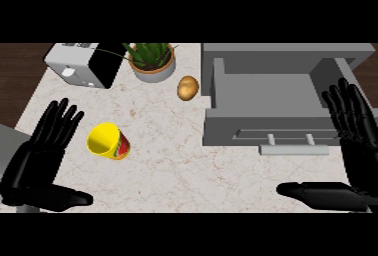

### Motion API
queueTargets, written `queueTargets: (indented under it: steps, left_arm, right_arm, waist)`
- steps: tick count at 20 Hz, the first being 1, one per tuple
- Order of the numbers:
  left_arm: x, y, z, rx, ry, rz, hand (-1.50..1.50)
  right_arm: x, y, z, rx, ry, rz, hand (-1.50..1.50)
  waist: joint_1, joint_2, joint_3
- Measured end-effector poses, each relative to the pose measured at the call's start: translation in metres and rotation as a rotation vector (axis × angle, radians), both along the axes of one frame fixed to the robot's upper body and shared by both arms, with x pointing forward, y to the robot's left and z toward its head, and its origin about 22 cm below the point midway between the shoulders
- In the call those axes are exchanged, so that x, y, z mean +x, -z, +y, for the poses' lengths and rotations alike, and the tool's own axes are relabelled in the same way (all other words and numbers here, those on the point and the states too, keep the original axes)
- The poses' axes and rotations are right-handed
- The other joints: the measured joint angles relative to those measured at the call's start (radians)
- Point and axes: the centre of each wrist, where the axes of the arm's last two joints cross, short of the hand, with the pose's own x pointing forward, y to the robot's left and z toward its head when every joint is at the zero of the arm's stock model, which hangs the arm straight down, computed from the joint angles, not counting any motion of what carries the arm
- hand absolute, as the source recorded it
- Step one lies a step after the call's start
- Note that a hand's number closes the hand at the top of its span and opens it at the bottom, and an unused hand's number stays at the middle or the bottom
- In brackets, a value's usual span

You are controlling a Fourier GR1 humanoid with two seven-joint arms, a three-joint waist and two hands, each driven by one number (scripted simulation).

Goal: Pick up the cup, place it into the drawer and close the drawer

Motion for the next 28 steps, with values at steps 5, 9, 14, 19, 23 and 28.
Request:
queueTargets:
  steps: [5, 9, 14, 19, 23, 28]
  left_arm:
    - [0.003, 0.029, 0.018, 0.036, -0.069, 0.041, -1.50]
    - [0.011, 0.061, 0.034, 0.071, -0.110, 0.076, -1.50]
    - [0.015, 0.097, 0.046, 0.105, -0.146, 0.114, -1.50]
    - [0.022, 0.125, 0.055, 0.105, -0.155, 0.142, -1.50]
    - [0.019, 0.146, 0.070, 0.097, -0.166, 0.141, -1.50]
    - [0.026, 0.163, 0.068, 0.097, -0.190, 0.151, -1.50]
  right_arm:
    - [0.001, -0.002, -0.006, -0.001, -0.001, 0.000, -1.50]
    - [0.004, -0.004, -0.005, 0.000, 0.002, -0.006, -1.50]
    - [0.010, 0.000, -0.006, -0.001, -0.004, -0.004, -1.50]
    - [0.012, -0.005, -0.006, -0.004, -0.010, -0.009, -1.50]
    - [0.015, -0.003, -0.006, -0.001, -0.015, -0.006, -1.50]
    - [0.011, -0.001, -0.007, 0.004, -0.016, -0.012, -1.50]
  waist:
    - [-0.001, 0.000, 0.000]
    - [-0.003, 0.001, 0.000]
    - [-0.004, 0.001, 0.000]
    - [-0.004, 0.001, 0.000]
    - [-0.006, 0.002, -0.001]
    - [-0.012, 0.003, -0.001]
